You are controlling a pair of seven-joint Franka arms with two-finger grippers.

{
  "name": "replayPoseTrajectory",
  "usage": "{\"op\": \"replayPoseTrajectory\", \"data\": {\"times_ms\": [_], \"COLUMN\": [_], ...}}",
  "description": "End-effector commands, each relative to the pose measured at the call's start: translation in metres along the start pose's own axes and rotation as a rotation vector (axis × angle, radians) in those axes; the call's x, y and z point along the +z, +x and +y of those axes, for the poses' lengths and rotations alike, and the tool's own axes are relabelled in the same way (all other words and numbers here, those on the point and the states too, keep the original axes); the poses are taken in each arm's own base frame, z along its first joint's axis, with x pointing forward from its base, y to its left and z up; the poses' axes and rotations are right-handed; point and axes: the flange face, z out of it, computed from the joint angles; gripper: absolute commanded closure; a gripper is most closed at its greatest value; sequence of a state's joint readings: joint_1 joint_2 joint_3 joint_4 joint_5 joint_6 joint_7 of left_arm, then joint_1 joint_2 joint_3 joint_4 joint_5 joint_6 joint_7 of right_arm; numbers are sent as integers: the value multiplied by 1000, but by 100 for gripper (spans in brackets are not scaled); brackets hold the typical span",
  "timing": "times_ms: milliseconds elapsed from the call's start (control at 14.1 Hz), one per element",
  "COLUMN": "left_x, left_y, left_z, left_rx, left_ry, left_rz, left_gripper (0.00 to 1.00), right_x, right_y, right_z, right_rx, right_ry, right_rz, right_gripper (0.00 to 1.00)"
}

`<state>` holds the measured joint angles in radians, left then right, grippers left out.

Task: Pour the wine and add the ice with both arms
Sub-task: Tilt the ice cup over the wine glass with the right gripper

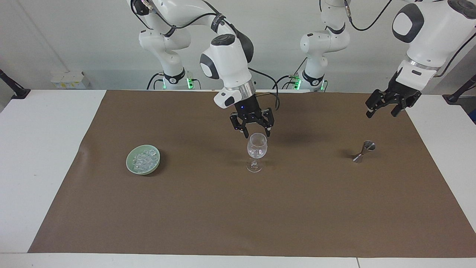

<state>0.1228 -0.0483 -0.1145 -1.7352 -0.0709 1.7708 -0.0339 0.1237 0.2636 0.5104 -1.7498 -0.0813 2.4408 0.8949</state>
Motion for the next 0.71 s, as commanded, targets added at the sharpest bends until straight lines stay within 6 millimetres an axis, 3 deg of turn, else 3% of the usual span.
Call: {"op": "replayPoseTrajectory", "data": {"times_ms": [0, 636], "left_x": [2, 6], "left_y": [0, 3], "left_z": [4, 15], "left_rx": [25, 115], "left_ry": [22, 66], "left_rz": [5, -8], "left_gripper": [0, 0], "right_x": [-9, -104], "right_y": [22, 94], "right_z": [13, 120], "right_rx": [0, -45], "right_ry": [-34, -286], "right_rz": [49, 83], "right_gripper": [0, 0]}}
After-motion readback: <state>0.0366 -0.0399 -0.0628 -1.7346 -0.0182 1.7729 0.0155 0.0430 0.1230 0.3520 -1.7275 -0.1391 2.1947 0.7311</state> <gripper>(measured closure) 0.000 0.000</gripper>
